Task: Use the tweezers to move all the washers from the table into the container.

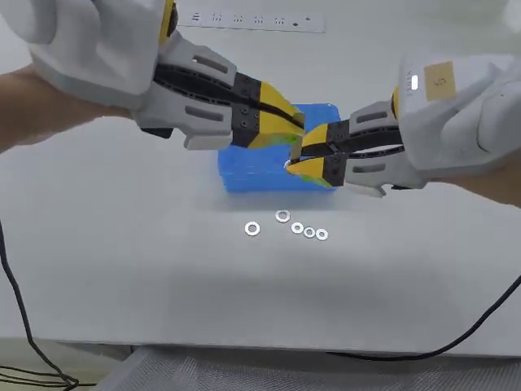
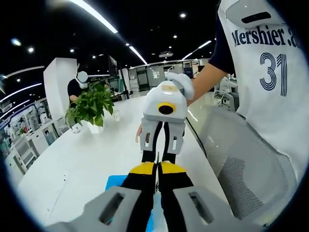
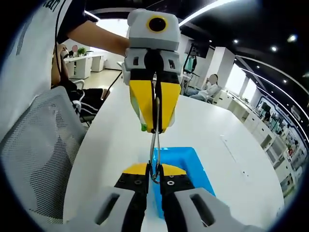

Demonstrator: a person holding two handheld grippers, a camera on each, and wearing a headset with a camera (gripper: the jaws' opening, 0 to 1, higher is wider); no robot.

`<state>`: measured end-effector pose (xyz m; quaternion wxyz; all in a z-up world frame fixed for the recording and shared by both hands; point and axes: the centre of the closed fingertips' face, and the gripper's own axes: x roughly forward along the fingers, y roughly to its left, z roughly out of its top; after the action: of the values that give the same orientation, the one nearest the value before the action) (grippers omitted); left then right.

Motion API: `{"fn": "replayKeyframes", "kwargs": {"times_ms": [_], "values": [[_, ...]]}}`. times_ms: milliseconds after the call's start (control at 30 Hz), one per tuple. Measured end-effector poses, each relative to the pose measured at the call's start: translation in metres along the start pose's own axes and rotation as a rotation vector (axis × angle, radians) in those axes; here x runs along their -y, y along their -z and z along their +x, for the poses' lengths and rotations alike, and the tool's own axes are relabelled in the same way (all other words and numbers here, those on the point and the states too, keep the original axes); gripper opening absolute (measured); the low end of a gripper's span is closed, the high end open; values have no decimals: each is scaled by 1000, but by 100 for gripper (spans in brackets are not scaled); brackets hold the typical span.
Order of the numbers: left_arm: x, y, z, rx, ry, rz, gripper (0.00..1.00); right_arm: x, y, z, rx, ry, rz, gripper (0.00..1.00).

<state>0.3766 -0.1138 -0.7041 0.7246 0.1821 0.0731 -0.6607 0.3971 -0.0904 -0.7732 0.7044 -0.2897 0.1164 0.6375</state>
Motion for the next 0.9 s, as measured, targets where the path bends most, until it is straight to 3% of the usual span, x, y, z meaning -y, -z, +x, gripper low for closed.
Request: {"fn": "replayKeyframes", "kwargs": {"times_ms": [200,500,667,900], "values": [[-19,6,1,3,-16,8,5,21,5,7,6,10,4,9],[-44,41,12,-45,-13,-10,5,44,38,37,-21,-22,37,9],[-56,55,15,-55,-21,-31,5,51,49,47,-24,-29,69,9],[-64,74,22,-63,-29,-72,5,55,66,57,-50,-55,104,9]]}}
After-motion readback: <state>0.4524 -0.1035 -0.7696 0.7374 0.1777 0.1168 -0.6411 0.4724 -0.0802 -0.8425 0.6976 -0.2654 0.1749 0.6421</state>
